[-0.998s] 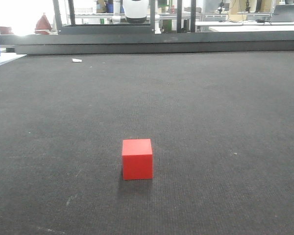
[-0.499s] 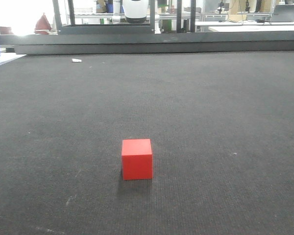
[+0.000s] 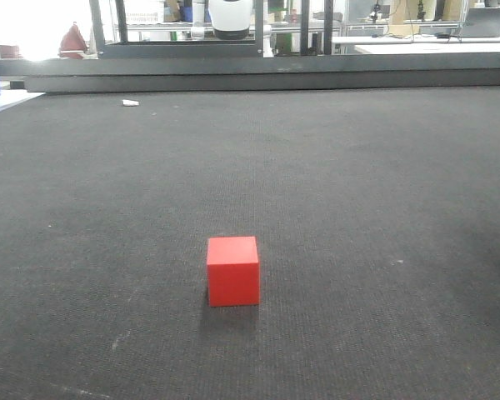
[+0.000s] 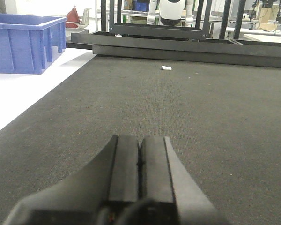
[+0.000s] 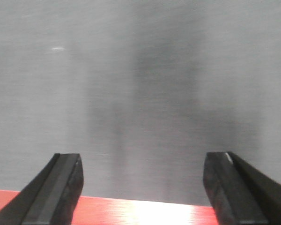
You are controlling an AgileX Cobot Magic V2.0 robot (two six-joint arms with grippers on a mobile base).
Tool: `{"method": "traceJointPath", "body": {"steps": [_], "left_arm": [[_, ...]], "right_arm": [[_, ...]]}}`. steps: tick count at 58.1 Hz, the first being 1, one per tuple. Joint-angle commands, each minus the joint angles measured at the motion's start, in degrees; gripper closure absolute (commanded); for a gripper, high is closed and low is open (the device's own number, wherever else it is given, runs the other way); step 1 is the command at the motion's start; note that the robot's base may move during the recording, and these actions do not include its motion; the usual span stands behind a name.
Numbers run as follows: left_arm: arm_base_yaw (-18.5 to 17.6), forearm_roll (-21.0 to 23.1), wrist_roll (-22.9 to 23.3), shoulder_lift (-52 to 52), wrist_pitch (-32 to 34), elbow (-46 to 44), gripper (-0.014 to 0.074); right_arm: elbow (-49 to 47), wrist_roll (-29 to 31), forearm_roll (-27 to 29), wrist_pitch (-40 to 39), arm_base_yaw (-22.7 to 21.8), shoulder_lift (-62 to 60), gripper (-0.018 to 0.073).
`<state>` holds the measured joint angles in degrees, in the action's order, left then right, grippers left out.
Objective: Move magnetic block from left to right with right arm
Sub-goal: 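Lower the open right gripper over the red cube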
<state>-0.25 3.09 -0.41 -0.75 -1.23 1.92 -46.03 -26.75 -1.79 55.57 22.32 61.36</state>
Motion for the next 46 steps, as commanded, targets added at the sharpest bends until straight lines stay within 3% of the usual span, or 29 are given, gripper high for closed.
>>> {"method": "traceJointPath", "body": {"steps": [1,23,40,46], "left_arm": [[-0.2,0.15,0.41,-0.71,4.48,0.39,0.0722],[-0.2,0.15,0.41,-0.71,4.48,0.39,0.0722],[-0.2,0.15,0.41,-0.71,4.48,0.39,0.0722],[-0.2,0.15,0.41,-0.71,4.48,0.39,0.0722]], "right_arm": [[-5.73,-2.97,0.4,-0.76,3.04,4.54,-0.0064],[-21.61,-10.01,0.5,0.95,16.17,22.34,-0.0064],[-35.36,-10.35,2.95,7.4,21.51,35.8,-0.0064],[-38.37,-13.03,3.68,8.2,22.7,38.64,-0.0064]]}}
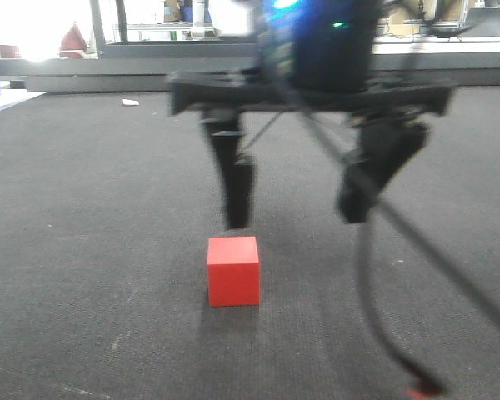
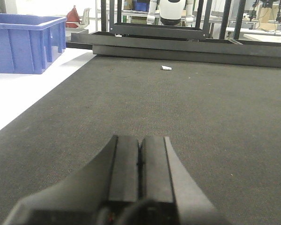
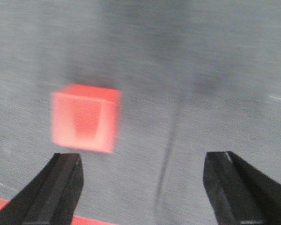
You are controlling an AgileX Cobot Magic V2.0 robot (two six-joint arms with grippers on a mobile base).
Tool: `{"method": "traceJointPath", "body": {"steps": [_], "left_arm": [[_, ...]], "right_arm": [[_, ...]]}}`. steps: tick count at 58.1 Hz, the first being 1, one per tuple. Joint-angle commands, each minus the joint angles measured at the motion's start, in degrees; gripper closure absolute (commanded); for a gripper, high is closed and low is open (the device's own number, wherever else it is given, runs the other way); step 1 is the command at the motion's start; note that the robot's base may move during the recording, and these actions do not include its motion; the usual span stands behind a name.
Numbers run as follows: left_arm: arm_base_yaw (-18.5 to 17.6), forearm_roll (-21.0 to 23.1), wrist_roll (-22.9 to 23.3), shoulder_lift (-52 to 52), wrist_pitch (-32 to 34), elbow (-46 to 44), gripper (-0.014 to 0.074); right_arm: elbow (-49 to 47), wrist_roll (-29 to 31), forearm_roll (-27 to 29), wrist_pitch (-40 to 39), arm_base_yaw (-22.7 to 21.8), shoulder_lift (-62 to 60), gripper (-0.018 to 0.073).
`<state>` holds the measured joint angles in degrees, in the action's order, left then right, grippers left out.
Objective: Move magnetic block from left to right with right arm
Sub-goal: 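Lower the open right gripper over the red cube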
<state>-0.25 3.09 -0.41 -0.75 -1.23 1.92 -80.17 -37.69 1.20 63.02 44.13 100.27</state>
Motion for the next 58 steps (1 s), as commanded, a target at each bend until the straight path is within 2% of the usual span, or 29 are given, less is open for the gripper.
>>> {"method": "traceJointPath", "body": {"steps": [1,18,58], "left_arm": [[-0.2,0.15,0.41,-0.71,4.48,0.39,0.0722],[-0.2,0.15,0.41,-0.71,4.48,0.39,0.0722],[-0.2,0.15,0.41,-0.71,4.48,0.39,0.0722]], "right_arm": [[-4.58,-2.52,0.68,0.82,1.06,0.22,-0.0064],[-6.06,-6.89,0.54,0.02,2.97,3.59,-0.0064],[-6.06,-7.19,-1.2,-2.95,3.33,8.24,-0.0066]]}}
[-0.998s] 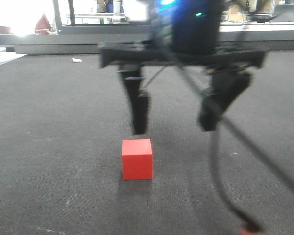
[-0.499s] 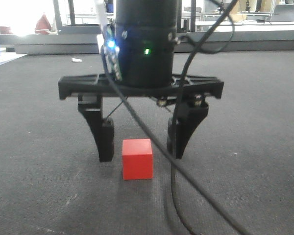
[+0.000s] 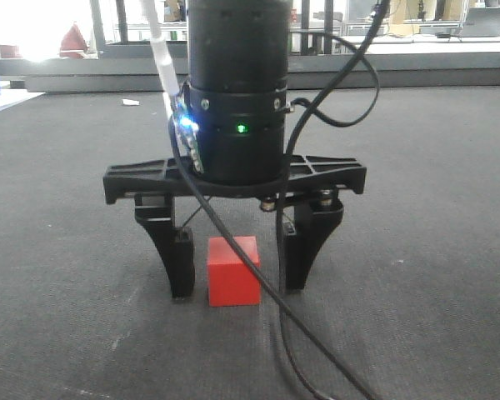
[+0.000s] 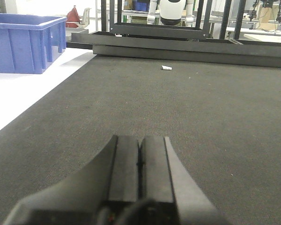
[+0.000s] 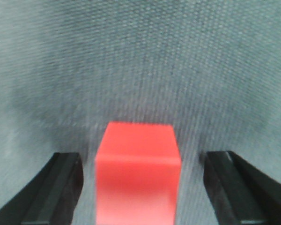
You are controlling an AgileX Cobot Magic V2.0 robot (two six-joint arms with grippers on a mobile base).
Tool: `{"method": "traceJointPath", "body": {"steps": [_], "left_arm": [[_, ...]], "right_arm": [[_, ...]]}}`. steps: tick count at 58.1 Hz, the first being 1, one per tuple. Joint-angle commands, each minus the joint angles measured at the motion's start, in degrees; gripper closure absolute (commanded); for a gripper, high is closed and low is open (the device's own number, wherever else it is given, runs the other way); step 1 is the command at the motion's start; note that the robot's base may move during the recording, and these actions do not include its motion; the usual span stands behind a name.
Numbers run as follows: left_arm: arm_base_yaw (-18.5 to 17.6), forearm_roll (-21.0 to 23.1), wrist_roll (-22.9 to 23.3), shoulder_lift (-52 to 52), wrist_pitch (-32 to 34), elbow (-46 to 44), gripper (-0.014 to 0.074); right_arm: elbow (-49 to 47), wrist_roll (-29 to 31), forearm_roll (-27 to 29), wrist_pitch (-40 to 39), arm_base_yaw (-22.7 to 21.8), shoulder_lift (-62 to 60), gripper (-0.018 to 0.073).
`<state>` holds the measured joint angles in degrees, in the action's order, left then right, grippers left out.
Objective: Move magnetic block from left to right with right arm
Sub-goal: 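Lower the open right gripper over the red cube, then close the right gripper on the red cube, then lift the red cube with the right gripper and raise it away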
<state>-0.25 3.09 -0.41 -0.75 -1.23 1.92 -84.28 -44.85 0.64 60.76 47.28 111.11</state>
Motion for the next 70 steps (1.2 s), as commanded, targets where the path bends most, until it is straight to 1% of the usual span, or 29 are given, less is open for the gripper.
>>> {"method": "traceJointPath", "body": {"steps": [1,17,20,24,30,35,56,70], "left_arm": [[-0.2,0.15,0.41,-0.71,4.48,0.39,0.0722],[-0.2,0.15,0.41,-0.71,4.48,0.39,0.0722],[-0.2,0.15,0.41,-0.71,4.48,0.39,0.0722],[-0.2,0.15,0.41,-0.71,4.48,0.39,0.0722],[-0.2,0.15,0.41,-0.71,4.48,0.39,0.0722],[-0.2,0.15,0.41,-0.71,4.48,0.39,0.0722],[-0.2,0.15,0.41,-0.71,4.48,0.39,0.0722],[-0.2,0.15,0.41,-0.71,4.48,0.39,0.0722]], "right_arm": [[-1.95,-0.03,-0.64,-0.7,0.17,-2.61,-0.0066],[-2.82,-0.39,-0.64,-0.88,0.17,-2.6,-0.0063],[-3.15,-0.39,-0.64,-0.81,0.17,-2.6,-0.0045],[-3.17,-0.39,-0.64,-0.81,0.17,-2.6,0.0013],[-3.17,-0.44,-0.64,-0.25,0.17,-2.6,0.016],[-3.17,-0.44,-0.64,-0.25,0.17,-2.6,0.0219],[-3.17,-0.39,-1.31,0.25,0.17,-4.28,0.0218],[-0.55,3.93,-5.01,-0.49,0.17,-10.96,0.0218]]}}
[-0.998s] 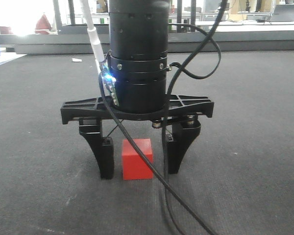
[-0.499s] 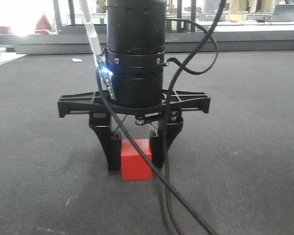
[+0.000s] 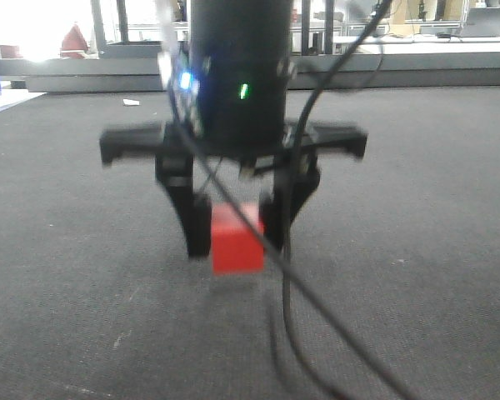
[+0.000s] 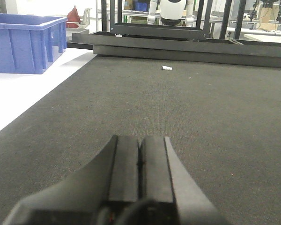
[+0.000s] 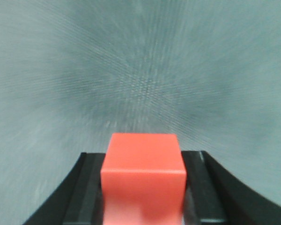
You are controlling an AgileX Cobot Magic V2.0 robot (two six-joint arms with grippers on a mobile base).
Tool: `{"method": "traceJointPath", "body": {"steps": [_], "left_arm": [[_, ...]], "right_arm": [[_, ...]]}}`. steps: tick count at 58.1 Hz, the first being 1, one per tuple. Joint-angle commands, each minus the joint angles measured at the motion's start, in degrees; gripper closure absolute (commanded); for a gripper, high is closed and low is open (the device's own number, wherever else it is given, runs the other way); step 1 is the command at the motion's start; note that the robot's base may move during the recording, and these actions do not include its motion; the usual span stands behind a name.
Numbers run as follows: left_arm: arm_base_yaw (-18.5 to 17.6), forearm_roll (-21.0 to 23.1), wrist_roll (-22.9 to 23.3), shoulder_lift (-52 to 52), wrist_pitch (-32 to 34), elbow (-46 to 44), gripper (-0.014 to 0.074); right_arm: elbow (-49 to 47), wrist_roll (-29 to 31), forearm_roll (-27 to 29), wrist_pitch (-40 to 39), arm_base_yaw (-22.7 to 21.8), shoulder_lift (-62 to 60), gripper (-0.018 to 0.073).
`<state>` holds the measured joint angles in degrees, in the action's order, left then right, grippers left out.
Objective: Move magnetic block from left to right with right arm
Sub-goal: 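Lift the red cube with the right gripper and raise it away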
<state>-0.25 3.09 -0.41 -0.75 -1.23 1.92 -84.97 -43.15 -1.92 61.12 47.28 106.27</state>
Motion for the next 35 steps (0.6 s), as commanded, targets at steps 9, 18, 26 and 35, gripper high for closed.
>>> {"method": "traceJointPath", "body": {"steps": [9,18,26,35], "left_arm": [[-0.2,0.15,0.41,-0.71,4.48,0.39,0.0722],[-0.2,0.15,0.41,-0.71,4.48,0.39,0.0722],[-0.2,0.15,0.41,-0.71,4.48,0.39,0.0722],[-0.2,0.15,0.41,-0.71,4.48,0.39,0.0722]], "right_arm": [[6.93,2.48,-4.1,-4.12,-1.01,-12.6,0.0218],[16.6,8.55,-3.38,-9.3,-4.25,-21.1,0.0218],[24.83,18.13,-0.73,-13.86,-9.0,-29.29,0.0218],[33.47,29.52,4.15,-20.4,-16.6,-38.28,0.0218]]}}
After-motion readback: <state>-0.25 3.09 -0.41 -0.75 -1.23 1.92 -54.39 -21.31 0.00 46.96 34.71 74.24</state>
